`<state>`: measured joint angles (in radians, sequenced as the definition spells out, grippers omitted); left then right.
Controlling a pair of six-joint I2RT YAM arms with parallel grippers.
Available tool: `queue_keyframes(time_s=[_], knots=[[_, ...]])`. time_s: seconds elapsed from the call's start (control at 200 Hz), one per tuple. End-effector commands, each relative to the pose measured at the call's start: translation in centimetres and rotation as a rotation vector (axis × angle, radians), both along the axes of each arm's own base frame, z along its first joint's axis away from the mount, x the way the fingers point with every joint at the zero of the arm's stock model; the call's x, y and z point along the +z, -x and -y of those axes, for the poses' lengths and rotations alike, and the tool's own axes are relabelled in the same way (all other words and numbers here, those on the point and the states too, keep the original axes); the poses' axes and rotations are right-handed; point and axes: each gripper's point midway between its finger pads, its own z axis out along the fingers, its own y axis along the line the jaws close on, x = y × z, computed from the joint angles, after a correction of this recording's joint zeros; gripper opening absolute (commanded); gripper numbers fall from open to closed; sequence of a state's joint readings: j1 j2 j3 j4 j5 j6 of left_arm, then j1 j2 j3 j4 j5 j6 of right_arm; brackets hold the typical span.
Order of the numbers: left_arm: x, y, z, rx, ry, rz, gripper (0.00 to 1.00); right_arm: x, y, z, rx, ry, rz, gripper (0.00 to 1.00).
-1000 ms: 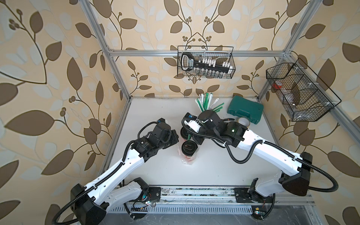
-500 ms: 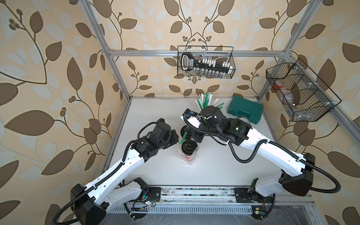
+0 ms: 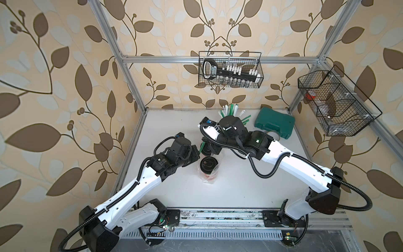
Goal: Pack milk tea into plastic carrier bags
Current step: Place the straw in the plastic carrier bag.
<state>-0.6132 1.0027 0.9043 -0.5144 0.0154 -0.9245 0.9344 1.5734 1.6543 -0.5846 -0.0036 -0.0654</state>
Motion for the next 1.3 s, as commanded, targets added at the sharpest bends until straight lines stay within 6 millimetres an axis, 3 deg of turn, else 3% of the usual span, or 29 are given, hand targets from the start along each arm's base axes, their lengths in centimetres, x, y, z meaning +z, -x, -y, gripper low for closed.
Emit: queue_keyframes(time_s=[0.0,0.485,0.705,1.14,1.295], knots=[[0.8,-0.3,-1.1,0.049,-0.006,0.021,0.00,0.7,-0.6,0.1,-0.001,0.025,0.024,0.00],[0.3,-0.5,-1.5,0.071,-0.006,0.004,0.00,0.9,1.0,1.4,0.095,0.046,-0.041,0.00],[0.0,-0.4,-1.9,0.086,-0.001,-0.004,0.00,2.0,-0.2,2.1,0.043,0.018,-0.015,0.00],[-0.1,-0.5,-1.9,0.087,0.005,-0.008,0.00,4.0,-0.8,0.9,0.048,-0.047,0.010,0.00],[-0.1,-0.5,-2.0,0.090,0.006,-0.008,0.00,3.2,-2.1,0.7,0.006,-0.019,0.026,0.00]])
